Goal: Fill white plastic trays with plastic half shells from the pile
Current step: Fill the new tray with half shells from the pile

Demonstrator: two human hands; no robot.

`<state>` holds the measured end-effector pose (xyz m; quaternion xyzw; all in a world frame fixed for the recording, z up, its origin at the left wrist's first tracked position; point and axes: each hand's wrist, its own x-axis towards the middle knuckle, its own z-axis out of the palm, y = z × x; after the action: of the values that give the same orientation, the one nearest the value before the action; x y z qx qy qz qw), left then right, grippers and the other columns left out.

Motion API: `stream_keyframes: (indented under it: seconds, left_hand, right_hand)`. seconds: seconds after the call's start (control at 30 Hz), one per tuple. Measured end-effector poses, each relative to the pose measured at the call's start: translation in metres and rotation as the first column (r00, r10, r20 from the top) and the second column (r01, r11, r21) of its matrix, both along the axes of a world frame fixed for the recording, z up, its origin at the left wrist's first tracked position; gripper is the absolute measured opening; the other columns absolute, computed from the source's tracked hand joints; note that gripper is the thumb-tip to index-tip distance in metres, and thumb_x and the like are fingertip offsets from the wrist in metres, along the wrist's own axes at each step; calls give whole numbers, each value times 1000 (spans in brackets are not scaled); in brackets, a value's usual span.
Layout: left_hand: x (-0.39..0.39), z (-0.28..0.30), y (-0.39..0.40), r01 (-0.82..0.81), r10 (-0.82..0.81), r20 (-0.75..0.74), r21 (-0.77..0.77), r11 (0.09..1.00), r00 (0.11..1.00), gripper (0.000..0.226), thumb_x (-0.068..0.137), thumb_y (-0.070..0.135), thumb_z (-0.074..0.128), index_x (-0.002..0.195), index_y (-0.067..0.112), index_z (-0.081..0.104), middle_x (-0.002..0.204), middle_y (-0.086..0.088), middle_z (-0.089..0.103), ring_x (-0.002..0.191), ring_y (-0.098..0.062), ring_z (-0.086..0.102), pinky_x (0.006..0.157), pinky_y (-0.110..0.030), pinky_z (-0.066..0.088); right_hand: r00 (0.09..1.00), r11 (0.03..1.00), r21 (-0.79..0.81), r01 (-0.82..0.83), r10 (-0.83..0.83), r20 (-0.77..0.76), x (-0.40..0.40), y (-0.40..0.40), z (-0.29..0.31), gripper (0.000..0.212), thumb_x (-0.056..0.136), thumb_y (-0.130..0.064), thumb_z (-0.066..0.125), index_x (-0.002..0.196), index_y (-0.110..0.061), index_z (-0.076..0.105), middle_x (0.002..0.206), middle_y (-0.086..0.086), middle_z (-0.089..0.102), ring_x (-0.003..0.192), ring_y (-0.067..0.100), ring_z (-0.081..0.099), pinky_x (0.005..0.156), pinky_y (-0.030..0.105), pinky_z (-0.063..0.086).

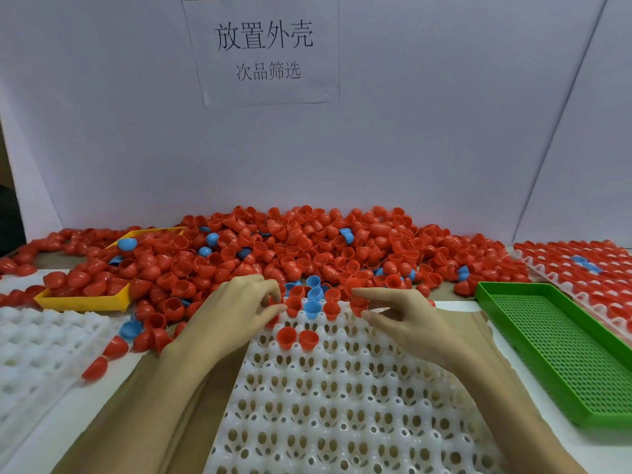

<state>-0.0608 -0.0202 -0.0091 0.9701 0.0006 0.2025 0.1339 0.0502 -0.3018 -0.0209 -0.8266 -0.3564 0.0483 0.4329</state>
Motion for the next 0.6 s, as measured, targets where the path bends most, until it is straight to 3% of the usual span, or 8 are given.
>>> stream_keyframes:
  seconds: [0.1,0.17,0.23,0.3,0.43,0.6]
  left_hand:
    - [2,-2,-5,50,-51,99,15,999,994,9,97,27,69,106,26,71,105,18,60,98,-2,55,84,-25,52]
    - [3,-5,-8,109,-112,54,54,993,992,13,98,24,66,110,28,72,114,20,62,109,-1,53,95,-23,46]
    - [3,-9,-11,136,-138,17,86,987,990,17,99,21,64,113,29,72,114,20,66,110,-1,54,101,-27,43]
    - [4,-13,-13,111,-113,20,87,990,993,22,99,19,63,116,32,70,112,20,67,108,-4,54,99,-29,44]
    - [5,-15,-17,68,-71,58,40,997,996,26,97,15,64,115,33,68,106,20,66,103,-5,51,94,-29,46]
    - [3,-6,-20,73,-67,166,-29,997,984,24,93,10,71,112,24,73,99,15,67,96,-6,54,91,-27,48]
  right_hand:
    - [999,998,-58,-1,3,34,-1,1,-2,42,102,-21,67,140,-38,64,132,-23,67,106,-6,69,91,18,57]
    - [995,990,-144,12,2,95,-1,4,-4,44,104,-28,64,146,-40,58,133,-22,66,105,-4,65,93,20,54]
    - [990,978,-201,48,-20,139,-1,5,-7,47,103,-37,62,148,-47,51,128,-23,61,99,-6,58,87,12,47]
    - [993,978,-197,62,-41,113,-1,4,-7,49,103,-40,61,150,-49,48,128,-21,58,99,-4,56,86,10,45]
    - [997,966,-257,12,9,80,0,4,-9,52,105,-43,57,155,-45,43,139,-22,48,128,-9,41,112,20,34]
    - [987,954,-299,-29,74,142,-5,5,-7,51,107,-35,56,156,-44,42,148,-34,40,144,-4,28,119,26,28]
